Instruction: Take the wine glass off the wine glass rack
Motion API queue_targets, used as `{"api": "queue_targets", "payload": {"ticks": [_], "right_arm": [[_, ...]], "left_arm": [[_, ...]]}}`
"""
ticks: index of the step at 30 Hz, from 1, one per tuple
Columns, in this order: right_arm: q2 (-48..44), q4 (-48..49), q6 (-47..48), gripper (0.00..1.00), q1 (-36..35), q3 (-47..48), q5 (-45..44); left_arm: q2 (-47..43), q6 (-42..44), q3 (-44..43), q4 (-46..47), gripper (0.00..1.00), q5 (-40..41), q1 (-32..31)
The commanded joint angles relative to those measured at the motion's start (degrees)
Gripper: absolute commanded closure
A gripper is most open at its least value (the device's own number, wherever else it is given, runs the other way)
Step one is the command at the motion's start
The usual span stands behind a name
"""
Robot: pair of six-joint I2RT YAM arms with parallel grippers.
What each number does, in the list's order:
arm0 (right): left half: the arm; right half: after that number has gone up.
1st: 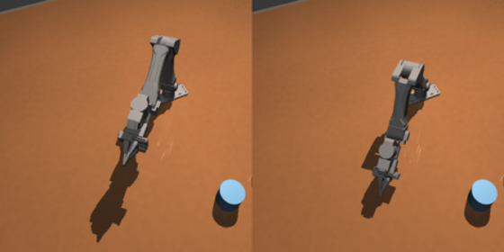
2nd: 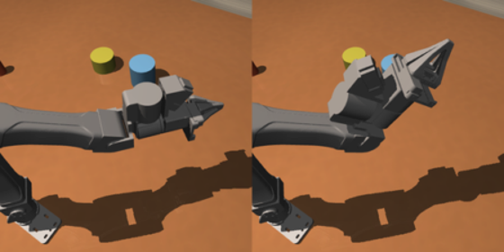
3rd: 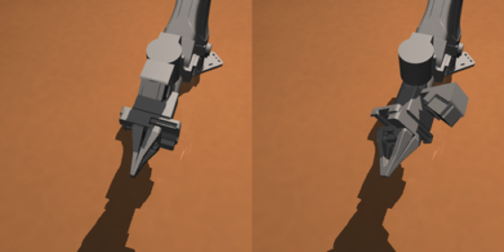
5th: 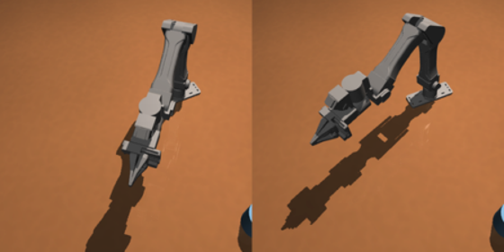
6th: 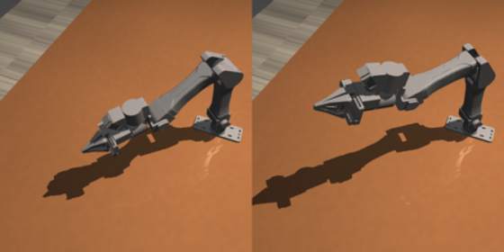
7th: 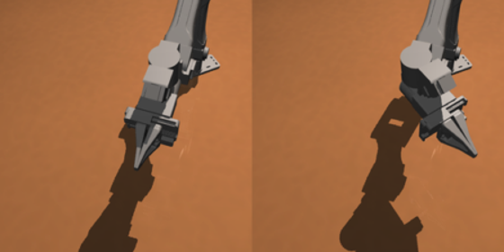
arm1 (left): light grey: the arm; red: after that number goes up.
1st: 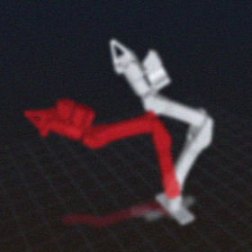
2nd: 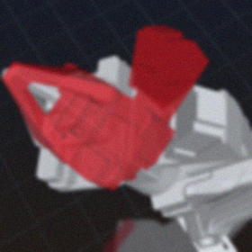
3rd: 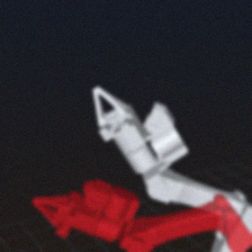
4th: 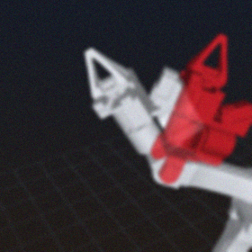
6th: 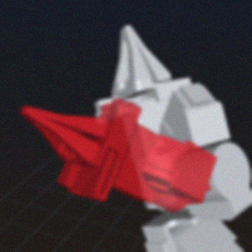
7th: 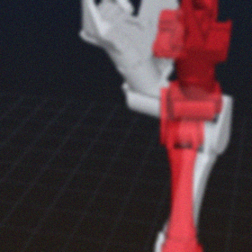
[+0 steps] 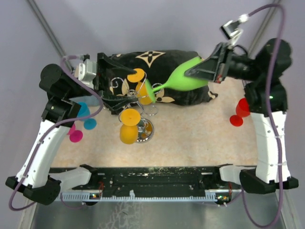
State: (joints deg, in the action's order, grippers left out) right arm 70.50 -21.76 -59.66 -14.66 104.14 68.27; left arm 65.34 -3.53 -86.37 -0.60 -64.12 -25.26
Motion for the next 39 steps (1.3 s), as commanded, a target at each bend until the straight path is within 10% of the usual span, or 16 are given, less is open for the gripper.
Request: {"api": "queue_targets", "payload": {"ticks": [1,11,24,39], "right_arm": [[0.05,-17.10,15.16,1.00,11.31,12.04,-9.63],[4.83,-40.68,41.50,1.00,13.11,7.45,-58.32],[-7.40,-24.08,43.70,1.00,7.81,-36.02,-79.13],[-0.02,-10.48,45.77,1.00,7.93,-46.16,-88.49]], "left_arm": [[-1.78,4.73,-1.92,-1.95,0.01,21.49,0.47],[-2.60,8.00,-9.79,-17.69,0.03,44.66,3.10],[-4.80,5.74,-5.50,-22.88,0.05,43.82,5.11],[-6.07,5.75,-4.71,-25.81,0.08,42.23,5.75]]}}
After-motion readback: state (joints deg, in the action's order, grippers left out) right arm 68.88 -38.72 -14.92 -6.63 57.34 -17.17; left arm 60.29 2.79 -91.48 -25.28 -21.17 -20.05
